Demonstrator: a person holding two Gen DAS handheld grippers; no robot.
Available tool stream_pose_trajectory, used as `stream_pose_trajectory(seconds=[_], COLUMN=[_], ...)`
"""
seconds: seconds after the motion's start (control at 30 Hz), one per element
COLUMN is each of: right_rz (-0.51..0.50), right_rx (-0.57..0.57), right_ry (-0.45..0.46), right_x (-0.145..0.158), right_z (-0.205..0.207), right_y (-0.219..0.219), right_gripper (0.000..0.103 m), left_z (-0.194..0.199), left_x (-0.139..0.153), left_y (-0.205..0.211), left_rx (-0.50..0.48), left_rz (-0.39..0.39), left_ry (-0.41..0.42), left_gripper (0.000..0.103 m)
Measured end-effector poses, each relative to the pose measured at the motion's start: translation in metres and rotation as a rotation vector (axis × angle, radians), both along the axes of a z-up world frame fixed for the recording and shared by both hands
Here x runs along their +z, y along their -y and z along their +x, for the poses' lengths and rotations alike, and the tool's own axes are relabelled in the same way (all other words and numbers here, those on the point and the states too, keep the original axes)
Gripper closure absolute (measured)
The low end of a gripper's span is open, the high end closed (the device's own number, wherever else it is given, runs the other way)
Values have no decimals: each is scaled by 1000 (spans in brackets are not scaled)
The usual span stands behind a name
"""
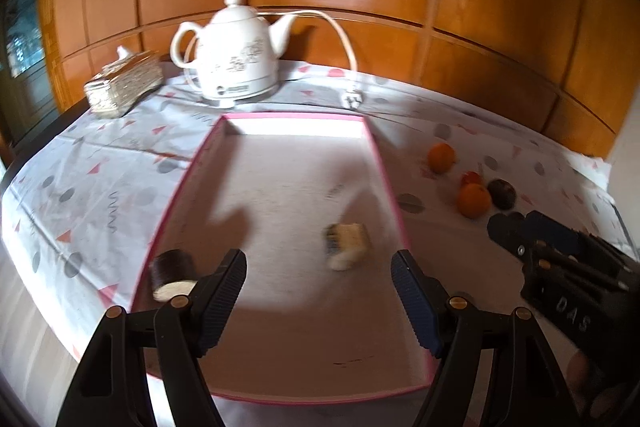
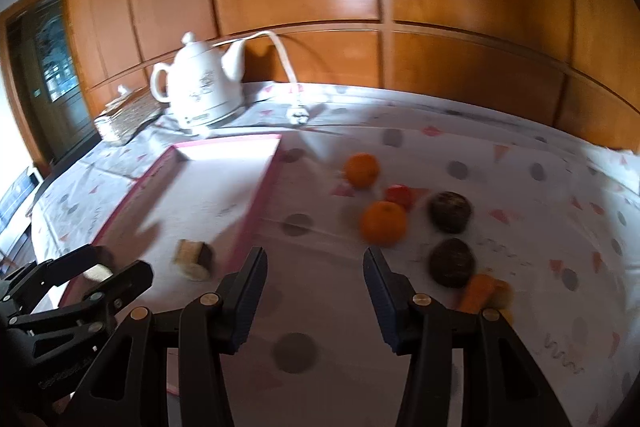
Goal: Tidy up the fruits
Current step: 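Lower the beige-ended root piece into the tray and open the right tool, then move the right tool back to the produce and grasp a yellow round fruit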
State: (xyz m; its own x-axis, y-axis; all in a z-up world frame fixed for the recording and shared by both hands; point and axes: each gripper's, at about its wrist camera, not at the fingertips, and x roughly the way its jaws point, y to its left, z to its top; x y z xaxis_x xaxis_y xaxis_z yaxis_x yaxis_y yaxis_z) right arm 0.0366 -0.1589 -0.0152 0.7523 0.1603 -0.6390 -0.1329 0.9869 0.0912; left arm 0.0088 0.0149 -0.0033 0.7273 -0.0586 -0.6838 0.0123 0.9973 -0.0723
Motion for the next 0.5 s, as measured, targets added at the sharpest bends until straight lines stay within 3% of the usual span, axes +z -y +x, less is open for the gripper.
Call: stream_pose_trajectory(seconds=[0.5], right_rz=[25], right_rx=[-241], right_ry=[-85], right_x=[-28], right_z=[-13], right_y=[110], right_gripper=[52], left_z=[10], left_x=[3], left_y=[51], left_rx=[-159], left_rz=[18], left_ry=[1], left_gripper=[28])
